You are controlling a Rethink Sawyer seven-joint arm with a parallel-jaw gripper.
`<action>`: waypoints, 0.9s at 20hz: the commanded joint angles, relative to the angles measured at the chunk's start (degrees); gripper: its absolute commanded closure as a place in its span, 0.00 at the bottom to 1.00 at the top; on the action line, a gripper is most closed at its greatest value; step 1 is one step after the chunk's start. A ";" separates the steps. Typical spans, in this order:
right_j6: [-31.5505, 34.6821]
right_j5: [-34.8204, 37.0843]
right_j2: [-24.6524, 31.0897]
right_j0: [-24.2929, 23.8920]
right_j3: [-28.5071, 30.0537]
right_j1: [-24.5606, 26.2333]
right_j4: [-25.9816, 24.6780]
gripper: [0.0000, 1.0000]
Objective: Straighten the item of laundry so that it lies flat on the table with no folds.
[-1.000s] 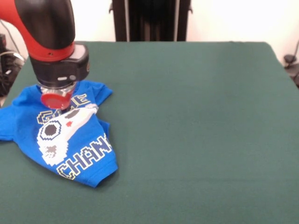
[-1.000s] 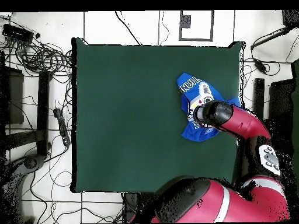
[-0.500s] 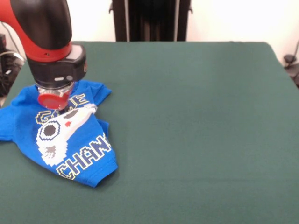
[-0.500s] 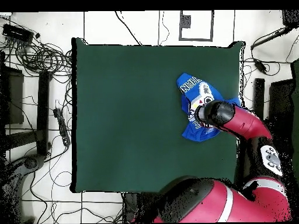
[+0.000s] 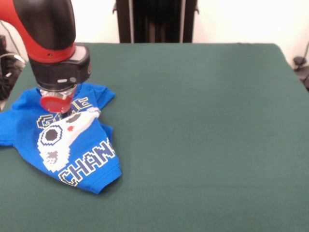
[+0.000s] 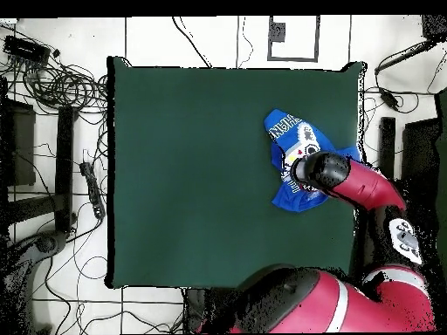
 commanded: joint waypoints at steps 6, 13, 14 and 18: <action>9.89 -8.05 2.11 4.33 17.14 -2.29 3.57 1.00; 8.72 -9.14 2.15 4.73 18.19 -2.25 5.30 1.00; 8.21 -9.14 2.12 4.50 17.68 -1.84 5.28 1.00; 3.46 -3.41 1.25 3.00 12.50 0.12 3.74 1.00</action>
